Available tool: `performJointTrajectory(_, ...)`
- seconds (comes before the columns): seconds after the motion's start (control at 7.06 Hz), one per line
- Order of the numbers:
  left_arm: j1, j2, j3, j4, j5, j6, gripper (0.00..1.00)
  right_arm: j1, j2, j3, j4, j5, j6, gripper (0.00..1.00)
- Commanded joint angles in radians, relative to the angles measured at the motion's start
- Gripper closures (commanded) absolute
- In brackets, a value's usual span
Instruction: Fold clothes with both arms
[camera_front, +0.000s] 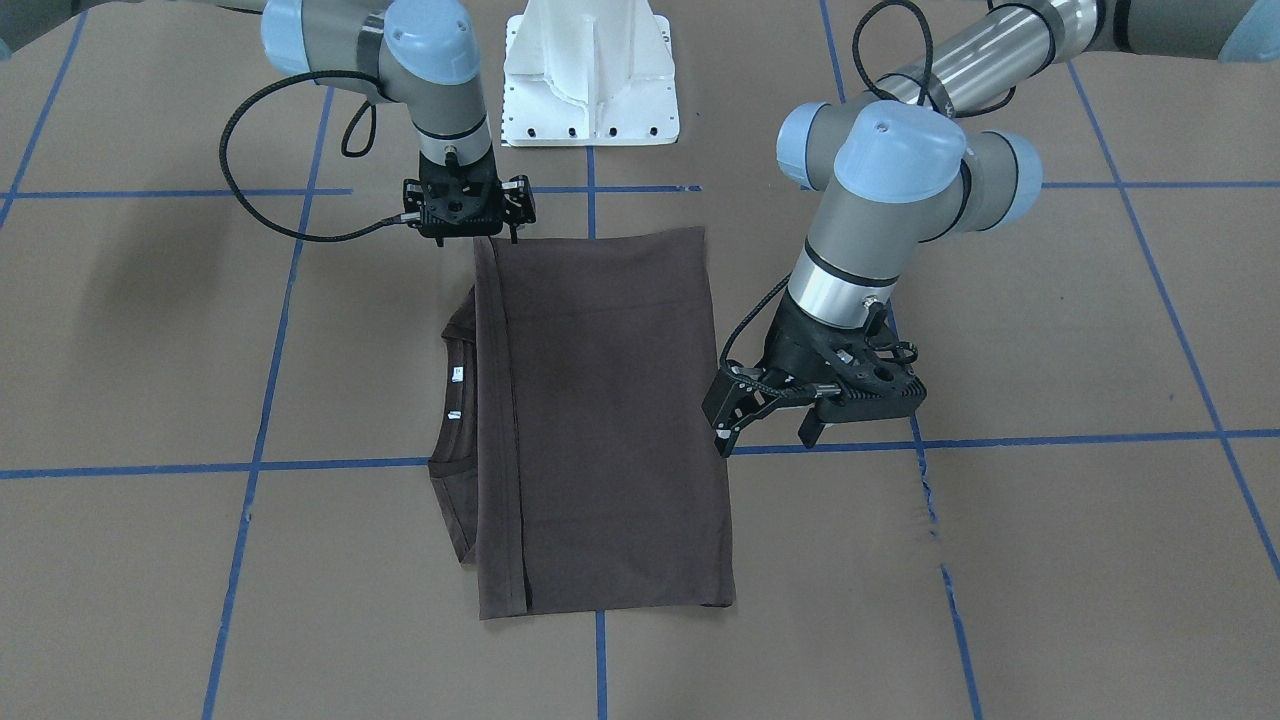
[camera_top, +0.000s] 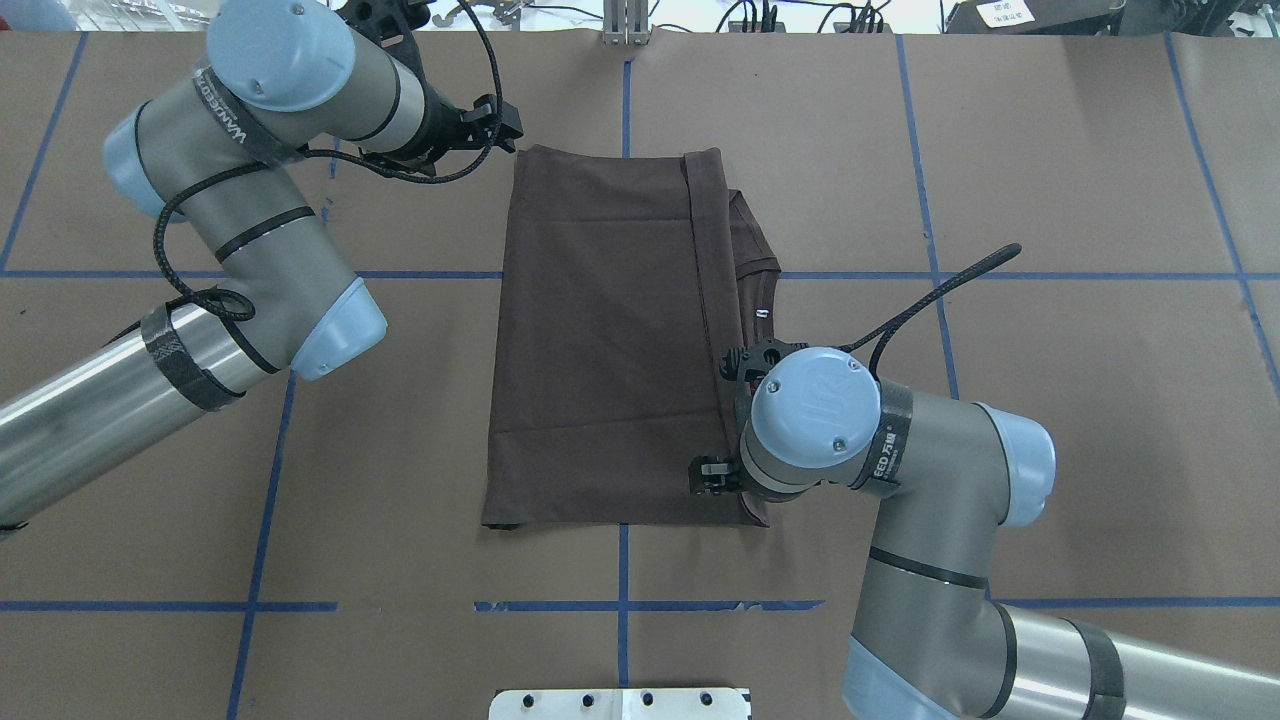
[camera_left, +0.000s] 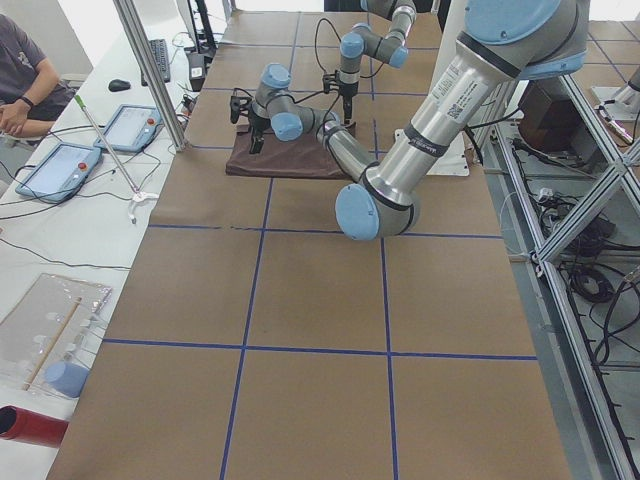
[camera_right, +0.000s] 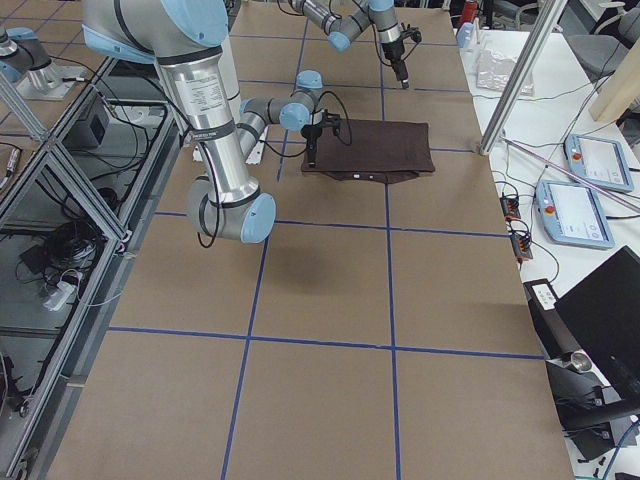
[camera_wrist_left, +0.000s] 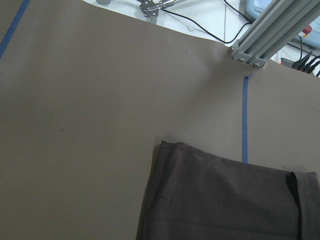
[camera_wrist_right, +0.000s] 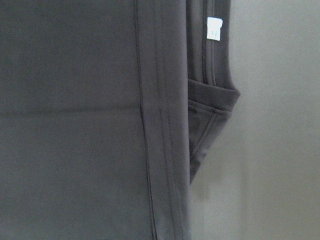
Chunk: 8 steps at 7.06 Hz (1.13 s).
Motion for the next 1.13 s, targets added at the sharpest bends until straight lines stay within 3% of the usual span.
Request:
performJointTrajectory(0.0, 0.0, 0.002, -0.002, -0.002, -0.004, -0.001, 0.0, -0.022, 0.006, -0.051, -0.001, -0.006, -0.022, 0.0)
performJointTrajectory(0.99, 0.0, 0.013, 0.001, -0.018, -0.001, -0.001, 0.0, -0.012, -0.005, -0.058, -0.066, -0.006, -0.055, 0.0)
